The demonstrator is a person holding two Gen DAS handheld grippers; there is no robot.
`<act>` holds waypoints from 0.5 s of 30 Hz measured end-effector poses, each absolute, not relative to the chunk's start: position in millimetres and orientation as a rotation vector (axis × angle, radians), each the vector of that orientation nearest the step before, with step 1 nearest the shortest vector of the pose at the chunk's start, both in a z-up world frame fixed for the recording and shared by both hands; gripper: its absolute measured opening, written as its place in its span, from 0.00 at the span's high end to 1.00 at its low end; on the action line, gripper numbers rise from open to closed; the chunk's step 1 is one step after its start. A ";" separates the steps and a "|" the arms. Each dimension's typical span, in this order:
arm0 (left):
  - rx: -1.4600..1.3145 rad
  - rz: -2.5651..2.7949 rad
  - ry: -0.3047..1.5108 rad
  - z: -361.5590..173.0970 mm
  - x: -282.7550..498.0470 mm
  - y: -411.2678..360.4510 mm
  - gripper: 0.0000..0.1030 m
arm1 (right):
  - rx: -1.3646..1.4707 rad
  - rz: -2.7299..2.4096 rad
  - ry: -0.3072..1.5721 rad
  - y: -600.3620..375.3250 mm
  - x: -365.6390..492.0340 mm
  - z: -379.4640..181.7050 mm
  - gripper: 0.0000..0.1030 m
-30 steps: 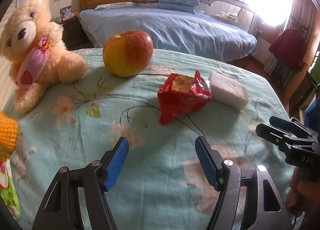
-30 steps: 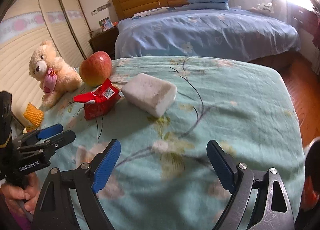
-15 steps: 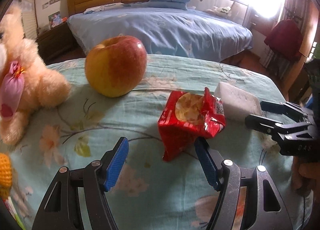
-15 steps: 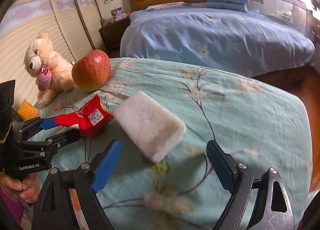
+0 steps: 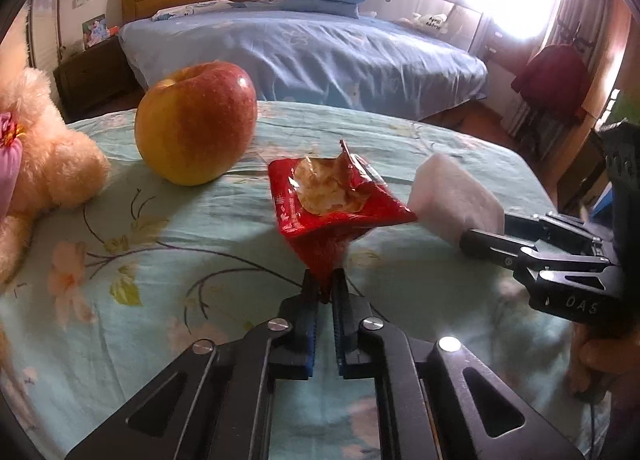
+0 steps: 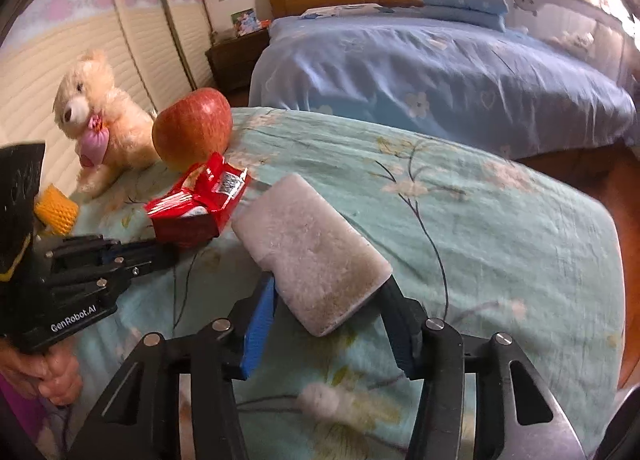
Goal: Collect trash
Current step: 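Grasp the red chip bag with the left tool while the right grasps the white sponge, then carry the red chip bag and white sponge over the trash bin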
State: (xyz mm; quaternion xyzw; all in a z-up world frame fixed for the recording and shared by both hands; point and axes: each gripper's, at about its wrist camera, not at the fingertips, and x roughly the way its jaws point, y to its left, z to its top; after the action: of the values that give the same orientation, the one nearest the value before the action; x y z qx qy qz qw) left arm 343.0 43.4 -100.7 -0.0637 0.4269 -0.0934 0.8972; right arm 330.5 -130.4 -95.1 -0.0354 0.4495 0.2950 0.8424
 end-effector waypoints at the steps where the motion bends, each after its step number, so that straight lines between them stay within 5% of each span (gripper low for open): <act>1: -0.141 -0.196 0.880 -99.4 339.2 42.9 0.97 | -0.053 0.615 0.953 -134.6 328.2 -93.5 0.51; 15: -0.181 -0.254 0.831 -78.4 274.8 14.9 0.98 | 0.148 0.487 0.956 -193.1 271.6 -78.9 0.51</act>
State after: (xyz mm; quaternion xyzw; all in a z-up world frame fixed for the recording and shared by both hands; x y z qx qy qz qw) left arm 274.8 14.9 -78.4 -0.0876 0.4019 -0.1228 0.9032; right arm 271.6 -193.1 -78.9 0.0702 0.4549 0.2319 0.8570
